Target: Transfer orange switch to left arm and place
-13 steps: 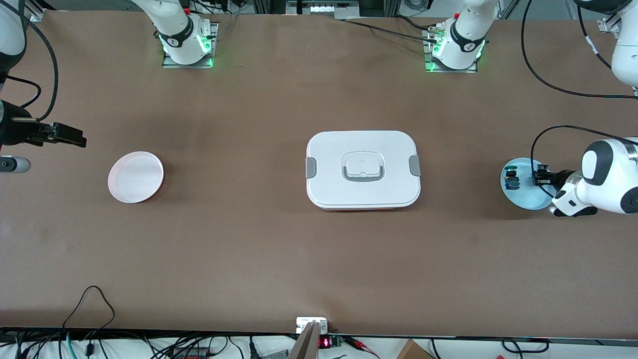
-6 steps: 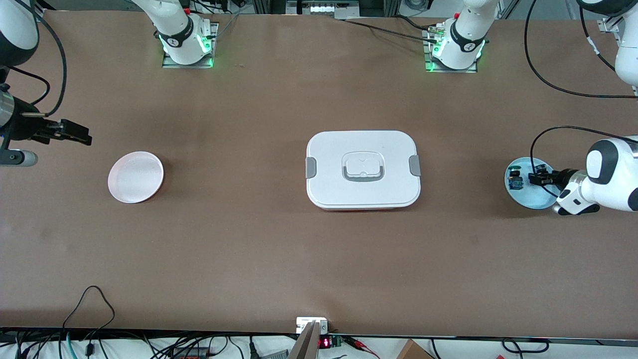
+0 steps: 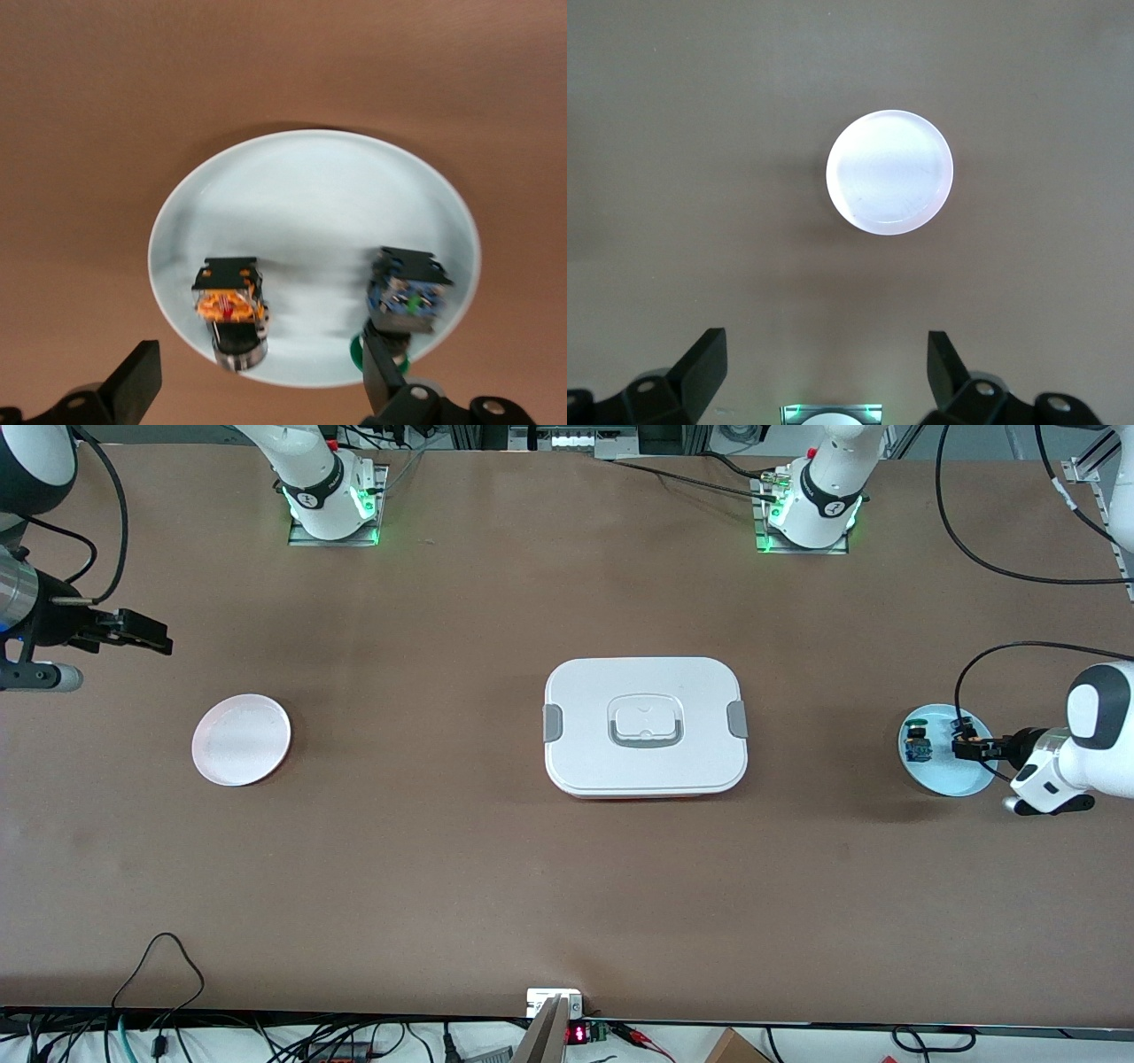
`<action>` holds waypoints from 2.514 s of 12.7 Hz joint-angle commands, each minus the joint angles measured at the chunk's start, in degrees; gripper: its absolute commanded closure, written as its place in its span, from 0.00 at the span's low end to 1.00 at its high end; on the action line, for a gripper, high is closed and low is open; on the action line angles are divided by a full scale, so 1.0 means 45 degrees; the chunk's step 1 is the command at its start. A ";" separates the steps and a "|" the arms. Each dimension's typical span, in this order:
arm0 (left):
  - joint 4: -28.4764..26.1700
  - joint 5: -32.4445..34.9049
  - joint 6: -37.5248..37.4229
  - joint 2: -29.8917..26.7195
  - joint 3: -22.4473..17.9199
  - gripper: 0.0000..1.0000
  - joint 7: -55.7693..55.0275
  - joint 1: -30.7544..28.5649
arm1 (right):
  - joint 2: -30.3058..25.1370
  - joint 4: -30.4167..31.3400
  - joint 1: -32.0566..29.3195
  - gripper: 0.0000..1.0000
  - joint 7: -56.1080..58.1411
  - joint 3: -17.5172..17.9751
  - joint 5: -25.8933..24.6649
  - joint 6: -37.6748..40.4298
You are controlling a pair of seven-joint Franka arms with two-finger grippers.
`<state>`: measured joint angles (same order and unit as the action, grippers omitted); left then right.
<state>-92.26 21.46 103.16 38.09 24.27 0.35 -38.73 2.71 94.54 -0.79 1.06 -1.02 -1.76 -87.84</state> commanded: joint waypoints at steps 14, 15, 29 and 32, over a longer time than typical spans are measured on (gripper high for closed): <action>0.3686 -0.2054 -0.5972 -0.3149 0.2886 0.00 0.0996 -0.0183 | -0.0328 -0.0053 -0.0079 0.00 0.0115 0.0226 0.0255 -0.0383; 0.3628 -0.2131 -0.5856 -0.3731 0.2810 0.00 0.0996 -0.0086 | -0.0328 -0.0053 -0.0098 0.00 0.0115 0.0226 0.0274 -0.0421; -0.2265 -0.5785 -0.2286 -0.9437 -0.4222 0.00 0.2377 0.6048 | -0.0309 -0.0033 -0.0040 0.00 0.0115 0.0246 0.0274 -0.0383; -0.2544 -0.5415 -0.2086 -0.9811 -0.4281 0.00 0.2501 0.6261 | -0.0328 -0.0033 -0.0020 0.00 0.0115 0.0285 0.0274 -0.0402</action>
<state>-100.77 -3.55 92.30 -2.53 6.39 10.09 -12.38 1.59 94.44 -0.67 1.22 -0.04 -1.36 -89.60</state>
